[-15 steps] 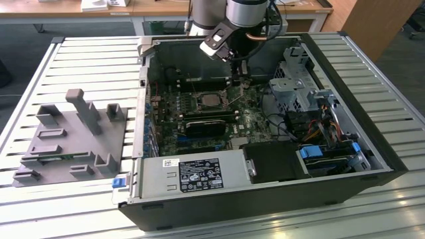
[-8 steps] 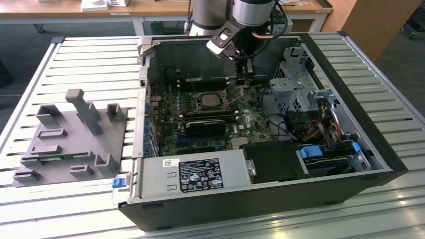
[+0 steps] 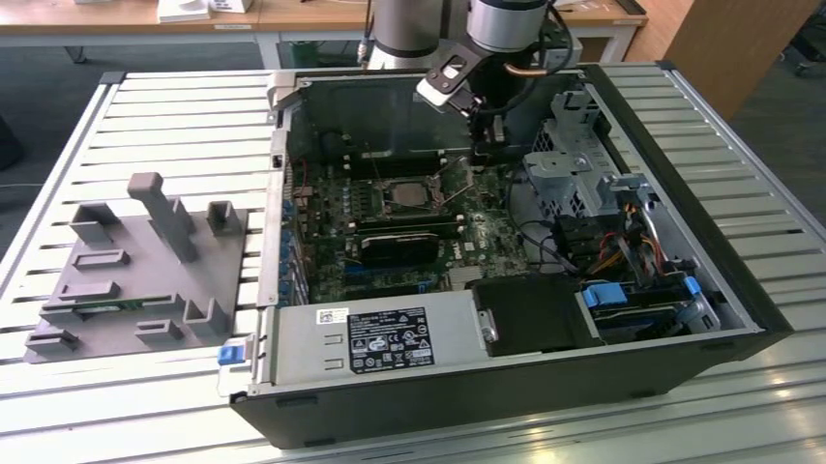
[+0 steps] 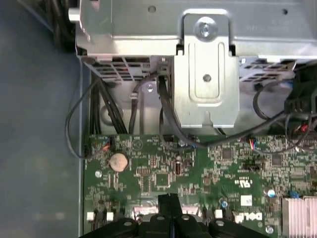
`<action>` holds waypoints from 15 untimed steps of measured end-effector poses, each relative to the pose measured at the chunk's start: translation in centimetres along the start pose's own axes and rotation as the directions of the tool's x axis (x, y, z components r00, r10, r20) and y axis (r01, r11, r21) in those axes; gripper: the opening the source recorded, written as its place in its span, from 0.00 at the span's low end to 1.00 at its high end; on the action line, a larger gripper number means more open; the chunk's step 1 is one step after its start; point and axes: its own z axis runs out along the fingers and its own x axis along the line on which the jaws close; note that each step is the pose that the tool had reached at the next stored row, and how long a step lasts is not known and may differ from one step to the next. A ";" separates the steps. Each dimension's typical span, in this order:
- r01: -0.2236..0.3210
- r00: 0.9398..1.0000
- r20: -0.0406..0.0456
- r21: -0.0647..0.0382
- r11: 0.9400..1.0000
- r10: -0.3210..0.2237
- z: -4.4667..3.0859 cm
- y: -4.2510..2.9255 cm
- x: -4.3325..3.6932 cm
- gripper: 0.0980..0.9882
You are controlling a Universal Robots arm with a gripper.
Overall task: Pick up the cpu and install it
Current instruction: 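Close the cpu cover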
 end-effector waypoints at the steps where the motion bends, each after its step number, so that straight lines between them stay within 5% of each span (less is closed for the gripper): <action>1: 0.000 1.000 0.000 0.000 1.000 0.000 0.02 0.19 0.02 0.01; 7: 0.000 1.000 0.001 0.003 1.000 0.000 0.24 1.14 0.16 0.01; 15: 0.000 1.000 0.002 0.012 1.000 0.000 1.47 1.40 0.22 0.01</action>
